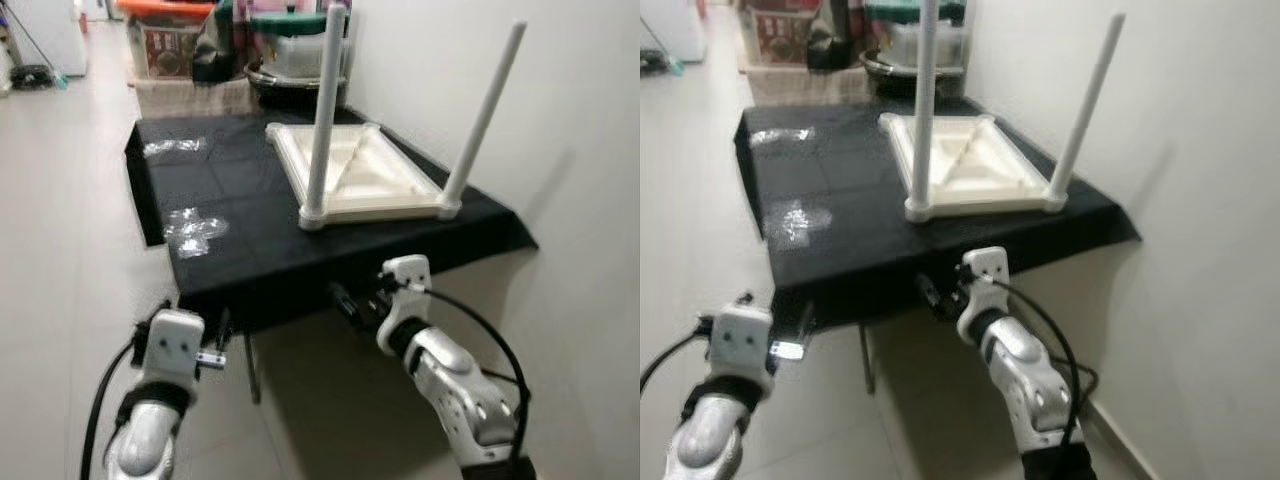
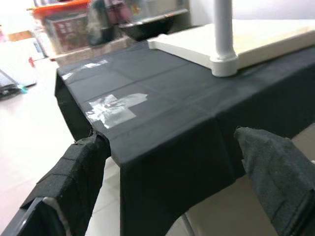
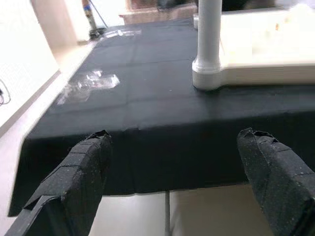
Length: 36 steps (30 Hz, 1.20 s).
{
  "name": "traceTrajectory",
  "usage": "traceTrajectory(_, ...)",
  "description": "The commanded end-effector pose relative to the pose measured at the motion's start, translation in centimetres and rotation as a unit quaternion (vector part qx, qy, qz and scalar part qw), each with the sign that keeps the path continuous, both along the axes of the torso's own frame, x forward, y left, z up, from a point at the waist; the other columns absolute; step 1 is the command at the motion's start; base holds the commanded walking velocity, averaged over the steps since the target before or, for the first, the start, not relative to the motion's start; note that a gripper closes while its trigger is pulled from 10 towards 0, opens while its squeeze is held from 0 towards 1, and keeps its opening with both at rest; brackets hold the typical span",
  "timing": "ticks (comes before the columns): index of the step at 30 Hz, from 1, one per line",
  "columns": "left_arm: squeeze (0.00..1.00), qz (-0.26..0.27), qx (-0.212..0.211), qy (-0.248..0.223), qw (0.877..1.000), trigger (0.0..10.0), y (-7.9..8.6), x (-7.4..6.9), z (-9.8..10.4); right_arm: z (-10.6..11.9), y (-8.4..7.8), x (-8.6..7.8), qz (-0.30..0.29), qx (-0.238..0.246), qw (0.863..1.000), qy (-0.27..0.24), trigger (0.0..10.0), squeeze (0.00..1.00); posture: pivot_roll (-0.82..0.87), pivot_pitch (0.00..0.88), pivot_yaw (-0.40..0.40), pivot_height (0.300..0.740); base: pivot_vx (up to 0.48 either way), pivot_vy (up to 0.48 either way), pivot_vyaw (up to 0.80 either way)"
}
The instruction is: Building children table
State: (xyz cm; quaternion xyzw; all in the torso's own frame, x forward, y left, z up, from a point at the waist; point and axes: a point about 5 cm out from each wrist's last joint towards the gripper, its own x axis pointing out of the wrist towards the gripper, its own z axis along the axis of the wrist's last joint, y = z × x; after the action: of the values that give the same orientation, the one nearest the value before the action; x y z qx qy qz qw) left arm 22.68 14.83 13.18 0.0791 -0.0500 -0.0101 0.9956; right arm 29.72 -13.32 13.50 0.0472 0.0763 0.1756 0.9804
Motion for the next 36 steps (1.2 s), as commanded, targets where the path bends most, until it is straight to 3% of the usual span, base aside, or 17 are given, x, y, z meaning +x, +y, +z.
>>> traceTrajectory(1,0.0,0.009,0.01,0.008,1.0,10.0,0.5,-0.1,-0.2,0.4,0.4,0.2,0.006,0.002,1.0,-0.007,10.0,0.0,0.01,0.0,-0.079,0.74,0.0,0.326,0.0)
traceTrajectory(8,0.0,0.01,0.018,-0.005,1.0,10.0,0.5,0.3,0.0,0.8,0.8,0.5,0.013,-0.002,1.0,-0.017,10.0,0.0,0.01,0.0,-0.078,0.74,0.0,0.0,0.0)
traceTrajectory(12,0.0,0.011,-0.001,-0.013,1.0,10.0,0.4,0.6,0.4,1.3,1.4,0.8,0.028,-0.01,0.999,-0.031,10.0,0.0,0.01,0.0,-0.078,0.74,0.135,0.0,0.0)
traceTrajectory(19,0.0,0.007,-0.016,-0.023,1.0,10.0,0.3,1.0,0.9,1.9,2.8,1.5,0.038,-0.005,0.998,-0.041,10.0,0.0,0.02,0.0,-0.08,0.74,0.41,0.0,0.51)
traceTrajectory(36,0.0,0.0,-0.024,-0.02,1.0,10.0,-0.1,0.9,0.7,2.0,3.4,2.0,0.035,-0.046,0.997,-0.053,10.0,0.0,0.02,0.0,-0.087,0.74,0.48,0.0,0.0)
